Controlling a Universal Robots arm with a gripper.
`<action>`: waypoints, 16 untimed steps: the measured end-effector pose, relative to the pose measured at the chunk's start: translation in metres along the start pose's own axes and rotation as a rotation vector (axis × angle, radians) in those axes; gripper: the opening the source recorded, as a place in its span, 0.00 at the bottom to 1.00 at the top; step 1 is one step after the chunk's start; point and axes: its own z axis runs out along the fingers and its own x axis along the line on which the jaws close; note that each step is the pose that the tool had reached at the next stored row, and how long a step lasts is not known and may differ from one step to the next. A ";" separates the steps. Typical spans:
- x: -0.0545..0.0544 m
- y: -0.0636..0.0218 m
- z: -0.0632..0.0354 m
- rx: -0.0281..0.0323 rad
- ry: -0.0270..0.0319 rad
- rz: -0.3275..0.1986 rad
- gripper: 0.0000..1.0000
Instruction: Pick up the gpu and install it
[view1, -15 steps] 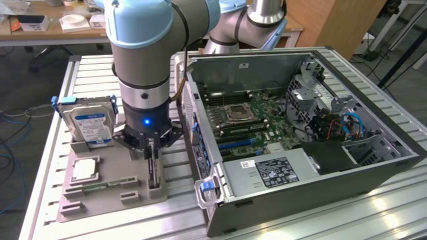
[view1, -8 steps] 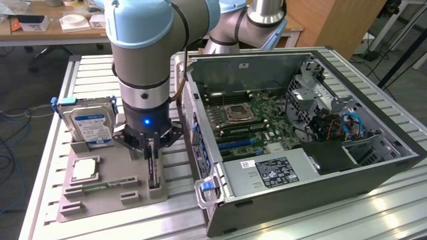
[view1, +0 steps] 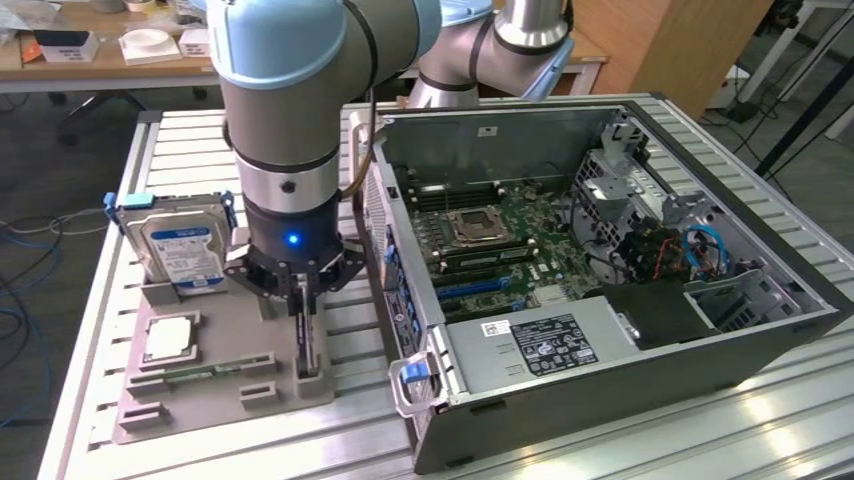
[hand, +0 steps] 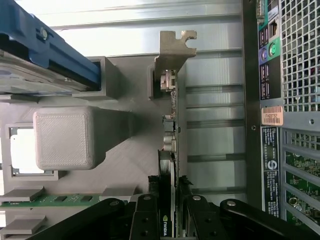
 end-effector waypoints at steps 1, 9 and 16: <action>0.000 0.0000 -0.0012 0.0000 0.0000 0.000 0.26; 0.001 0.0006 -0.0176 -0.0002 0.0000 0.000 0.26; 0.002 0.0011 -0.0352 -0.0059 0.0004 0.000 0.26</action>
